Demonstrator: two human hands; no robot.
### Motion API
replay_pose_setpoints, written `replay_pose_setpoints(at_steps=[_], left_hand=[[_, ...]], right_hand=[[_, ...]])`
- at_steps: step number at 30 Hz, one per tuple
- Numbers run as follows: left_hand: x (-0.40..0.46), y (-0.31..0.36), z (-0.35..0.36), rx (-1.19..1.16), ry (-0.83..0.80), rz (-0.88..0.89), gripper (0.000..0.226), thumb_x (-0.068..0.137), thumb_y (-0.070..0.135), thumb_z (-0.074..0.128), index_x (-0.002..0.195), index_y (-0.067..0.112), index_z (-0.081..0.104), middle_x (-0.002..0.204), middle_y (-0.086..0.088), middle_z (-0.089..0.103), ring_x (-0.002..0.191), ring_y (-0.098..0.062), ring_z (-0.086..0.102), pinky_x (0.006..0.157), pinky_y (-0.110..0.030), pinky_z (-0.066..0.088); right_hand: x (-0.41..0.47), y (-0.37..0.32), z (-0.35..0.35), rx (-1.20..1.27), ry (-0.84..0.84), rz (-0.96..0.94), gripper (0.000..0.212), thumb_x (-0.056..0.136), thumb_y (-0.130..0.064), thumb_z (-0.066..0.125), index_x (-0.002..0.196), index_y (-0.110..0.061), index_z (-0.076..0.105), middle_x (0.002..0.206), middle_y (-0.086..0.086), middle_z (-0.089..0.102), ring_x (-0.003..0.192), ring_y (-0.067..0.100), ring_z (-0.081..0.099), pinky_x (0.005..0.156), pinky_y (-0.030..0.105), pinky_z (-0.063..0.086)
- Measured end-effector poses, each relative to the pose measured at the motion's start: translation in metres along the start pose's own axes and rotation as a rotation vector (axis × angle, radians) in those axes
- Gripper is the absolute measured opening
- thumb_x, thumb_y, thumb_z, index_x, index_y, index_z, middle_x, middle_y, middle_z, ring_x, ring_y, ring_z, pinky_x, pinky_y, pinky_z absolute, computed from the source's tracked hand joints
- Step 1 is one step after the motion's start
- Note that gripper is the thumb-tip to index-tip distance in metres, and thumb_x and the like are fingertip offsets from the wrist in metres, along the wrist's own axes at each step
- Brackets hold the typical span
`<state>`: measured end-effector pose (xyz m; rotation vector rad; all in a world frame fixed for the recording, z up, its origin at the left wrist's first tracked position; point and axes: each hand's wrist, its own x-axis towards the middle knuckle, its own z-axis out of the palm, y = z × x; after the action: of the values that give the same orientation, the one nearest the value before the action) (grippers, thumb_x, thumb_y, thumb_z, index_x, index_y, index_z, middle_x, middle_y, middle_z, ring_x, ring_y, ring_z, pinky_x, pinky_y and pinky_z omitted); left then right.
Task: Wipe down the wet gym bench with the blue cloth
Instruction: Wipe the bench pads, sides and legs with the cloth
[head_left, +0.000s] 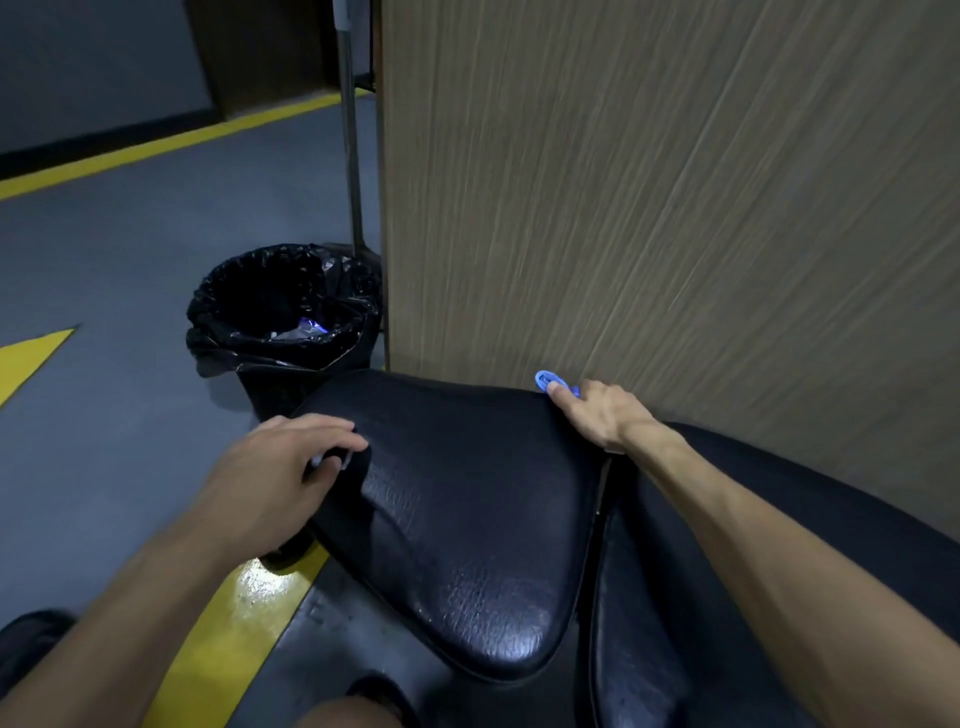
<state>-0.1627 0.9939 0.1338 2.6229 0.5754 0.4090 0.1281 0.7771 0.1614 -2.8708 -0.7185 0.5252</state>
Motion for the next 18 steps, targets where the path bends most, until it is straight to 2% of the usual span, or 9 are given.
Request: replay_pose_setpoints(at_steps=[4, 8, 9, 10, 11, 12, 14, 16, 18], left_hand=[[-0.003, 0.002, -0.004, 0.012, -0.025, -0.021, 0.036, 0.093, 0.018, 0.060, 0.115, 0.046, 0.066, 0.132, 0.029, 0.056, 0.111, -0.012, 0.056, 0.083, -0.027, 0.041], [-0.009, 0.003, -0.003, -0.001, -0.073, -0.041, 0.042, 0.095, 0.017, 0.056, 0.126, 0.046, 0.060, 0.141, 0.027, 0.050, 0.130, -0.013, 0.048, 0.099, -0.035, 0.042], [-0.010, 0.003, -0.002, -0.004, -0.082, -0.043, 0.044, 0.095, 0.017, 0.055, 0.128, 0.046, 0.059, 0.144, 0.027, 0.049, 0.134, -0.012, 0.046, 0.103, -0.036, 0.041], [-0.011, 0.003, -0.002, -0.005, -0.089, -0.045, 0.045, 0.096, 0.016, 0.054, 0.129, 0.045, 0.058, 0.145, 0.026, 0.047, 0.137, -0.012, 0.043, 0.107, -0.037, 0.039], [-0.012, 0.003, -0.001, -0.007, -0.096, -0.048, 0.045, 0.096, 0.016, 0.053, 0.131, 0.045, 0.057, 0.146, 0.025, 0.046, 0.140, -0.011, 0.041, 0.109, -0.037, 0.037], [-0.012, 0.004, 0.000, -0.013, -0.101, -0.053, 0.045, 0.097, 0.016, 0.053, 0.132, 0.044, 0.056, 0.147, 0.025, 0.045, 0.142, -0.010, 0.039, 0.111, -0.037, 0.036], [-0.014, 0.007, 0.000, -0.027, -0.100, -0.071, 0.045, 0.097, 0.016, 0.052, 0.133, 0.044, 0.055, 0.148, 0.025, 0.044, 0.143, -0.008, 0.035, 0.112, -0.035, 0.034], [-0.015, 0.009, 0.002, -0.032, -0.091, -0.082, 0.045, 0.097, 0.016, 0.053, 0.134, 0.043, 0.054, 0.149, 0.025, 0.043, 0.144, -0.007, 0.034, 0.112, -0.035, 0.033], [-0.016, 0.010, 0.003, -0.029, -0.087, -0.085, 0.045, 0.097, 0.016, 0.053, 0.134, 0.042, 0.054, 0.149, 0.024, 0.043, 0.145, -0.007, 0.033, 0.111, -0.036, 0.033]], right_hand=[[-0.006, -0.003, -0.002, -0.091, 0.002, -0.030, 0.065, 0.104, -0.053, 0.020, 0.126, -0.006, 0.058, 0.127, 0.019, 0.060, 0.116, 0.038, 0.055, 0.087, 0.038, 0.038], [-0.037, 0.007, 0.008, -0.321, 0.127, -0.186, 0.047, 0.108, -0.025, 0.022, 0.151, -0.008, 0.028, 0.128, 0.027, 0.050, 0.100, 0.039, 0.062, 0.073, 0.040, 0.038], [-0.046, 0.008, 0.011, -0.393, 0.175, -0.248, 0.045, 0.107, -0.019, 0.022, 0.147, -0.003, 0.036, 0.121, 0.030, 0.053, 0.090, 0.039, 0.065, 0.071, 0.041, 0.043], [-0.060, 0.007, 0.012, -0.455, 0.173, -0.260, 0.047, 0.102, -0.012, 0.022, 0.134, 0.001, 0.054, 0.109, 0.032, 0.059, 0.073, 0.039, 0.066, 0.068, 0.043, 0.049], [-0.068, 0.009, 0.018, -0.542, 0.247, -0.304, 0.052, 0.093, -0.006, 0.021, 0.110, 0.000, 0.070, 0.092, 0.032, 0.062, 0.054, 0.036, 0.061, 0.061, 0.045, 0.054], [-0.072, 0.015, 0.025, -0.612, 0.359, -0.352, 0.054, 0.084, -0.004, 0.021, 0.087, -0.003, 0.075, 0.079, 0.027, 0.062, 0.042, 0.031, 0.055, 0.056, 0.045, 0.056], [-0.087, 0.019, 0.037, -0.659, 0.438, -0.365, 0.048, 0.077, -0.004, 0.025, 0.071, -0.005, 0.072, 0.071, 0.017, 0.057, 0.042, 0.029, 0.052, 0.061, 0.043, 0.058], [-0.108, 0.014, 0.043, -0.622, 0.423, -0.314, 0.036, 0.076, -0.003, 0.033, 0.074, -0.004, 0.069, 0.072, 0.013, 0.054, 0.053, 0.029, 0.056, 0.074, 0.042, 0.059], [-0.128, 0.015, 0.053, -0.565, 0.424, -0.307, 0.024, 0.075, 0.000, 0.042, 0.079, -0.003, 0.065, 0.074, 0.012, 0.056, 0.059, 0.028, 0.059, 0.079, 0.042, 0.059]])
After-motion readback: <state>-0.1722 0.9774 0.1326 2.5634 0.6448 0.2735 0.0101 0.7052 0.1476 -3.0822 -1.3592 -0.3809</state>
